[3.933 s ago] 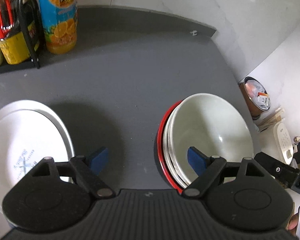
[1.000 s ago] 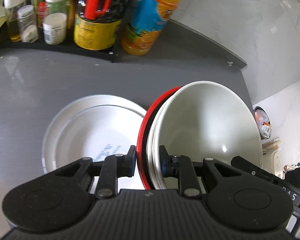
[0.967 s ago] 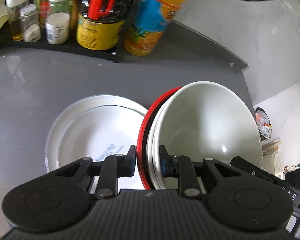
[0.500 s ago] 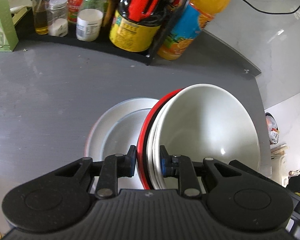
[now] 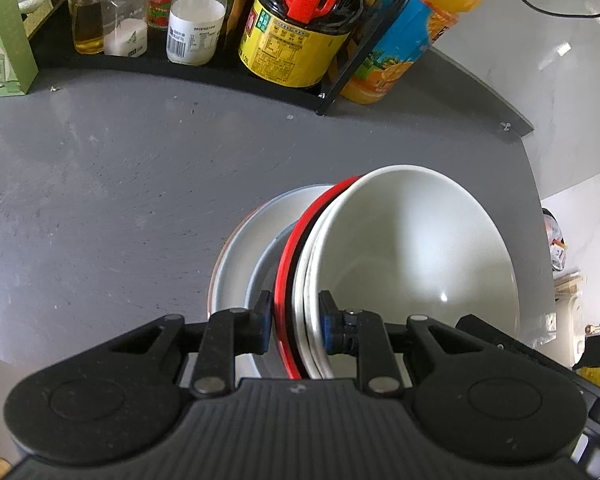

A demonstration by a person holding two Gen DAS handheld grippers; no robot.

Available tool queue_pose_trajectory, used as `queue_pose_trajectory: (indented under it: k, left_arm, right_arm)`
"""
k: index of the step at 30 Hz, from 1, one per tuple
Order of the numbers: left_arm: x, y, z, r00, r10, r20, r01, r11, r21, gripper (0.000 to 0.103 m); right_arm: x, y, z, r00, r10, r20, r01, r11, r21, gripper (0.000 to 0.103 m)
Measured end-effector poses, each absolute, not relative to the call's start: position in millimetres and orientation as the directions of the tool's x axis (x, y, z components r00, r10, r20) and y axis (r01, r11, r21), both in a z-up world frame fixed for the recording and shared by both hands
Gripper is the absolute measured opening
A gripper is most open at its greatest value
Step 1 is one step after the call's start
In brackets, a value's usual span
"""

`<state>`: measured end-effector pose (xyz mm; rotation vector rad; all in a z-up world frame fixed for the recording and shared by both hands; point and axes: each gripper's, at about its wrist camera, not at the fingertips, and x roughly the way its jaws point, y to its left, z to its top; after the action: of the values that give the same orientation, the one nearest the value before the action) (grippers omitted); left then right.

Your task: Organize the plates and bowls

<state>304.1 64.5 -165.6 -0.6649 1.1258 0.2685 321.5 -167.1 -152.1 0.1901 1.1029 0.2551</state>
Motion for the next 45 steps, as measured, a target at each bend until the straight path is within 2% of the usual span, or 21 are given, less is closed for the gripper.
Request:
queue_pose_trajectory:
  k: [11, 16, 17, 20, 22, 25, 28, 32, 35, 38, 45]
  left_arm:
    - [310.4, 67.6, -165.2, 0.431, -0.169, -0.886, -0.431, 0.824, -0.367, 0.024]
    - [309.3, 68.5, -164.8, 0.438, -0.186, -0.88, -0.401, 0.836, -0.376, 0.027]
    - [309.0, 68.1, -163.4, 0.442, -0.188, -0.877, -0.387, 0.842, -0.376, 0.028]
    - [306.7, 68.9, -157.6, 0.467, -0.202, -0.861, -0.356, 0.849, -0.392, 0.046]
    - [305.1, 69.7, -153.2, 0.482, -0.191, -0.855, -0.344, 0.856, -0.386, 0.058]
    - [302.2, 69.6, -147.7, 0.487, -0.16, -0.859, -0.342, 0.87, -0.356, 0.069]
    - [297.7, 68.1, -140.8, 0.504, -0.149, -0.851, -0.326, 0.879, -0.348, 0.073]
    - [290.3, 65.1, -130.6, 0.528, -0.107, -0.843, -0.337, 0.884, -0.323, 0.08]
    - [282.5, 58.7, -120.5, 0.551, -0.08, -0.831, -0.345, 0.885, -0.314, 0.083]
    - [274.5, 46.6, -109.8, 0.564, -0.049, -0.824, -0.351, 0.89, -0.293, 0.088]
    - [240.0, 3.6, -85.8, 0.571, 0.028, -0.82, -0.384, 0.892, -0.238, 0.093]
  right_arm:
    - [315.3, -169.2, -158.3, 0.475, 0.259, -0.841, -0.031, 0.96, 0.278, 0.03]
    - [310.1, -169.5, -152.3, 0.503, 0.252, -0.827, 0.006, 0.956, 0.294, 0.034]
    - [308.4, -169.8, -149.5, 0.511, 0.248, -0.823, 0.008, 0.956, 0.293, 0.036]
    - [302.1, -172.4, -142.3, 0.535, 0.219, -0.816, 0.026, 0.961, 0.275, 0.046]
    - [297.2, -174.9, -138.9, 0.547, 0.204, -0.812, 0.034, 0.964, 0.264, 0.048]
    - [288.5, -180.3, -133.2, 0.56, 0.178, -0.809, 0.055, 0.967, 0.25, 0.055]
    - [279.3, -184.2, -126.2, 0.576, 0.169, -0.799, 0.053, 0.969, 0.243, 0.063]
    - [268.5, -192.1, -114.9, 0.604, 0.162, -0.78, 0.037, 0.973, 0.23, 0.079]
    - [260.6, -201.5, -104.1, 0.626, 0.158, -0.764, 0.026, 0.974, 0.223, 0.082]
    - [249.4, -217.1, -91.4, 0.648, 0.165, -0.744, 0.018, 0.973, 0.231, 0.092]
    - [213.9, -255.6, -69.2, 0.678, 0.148, -0.72, 0.004, 0.979, 0.205, 0.097]
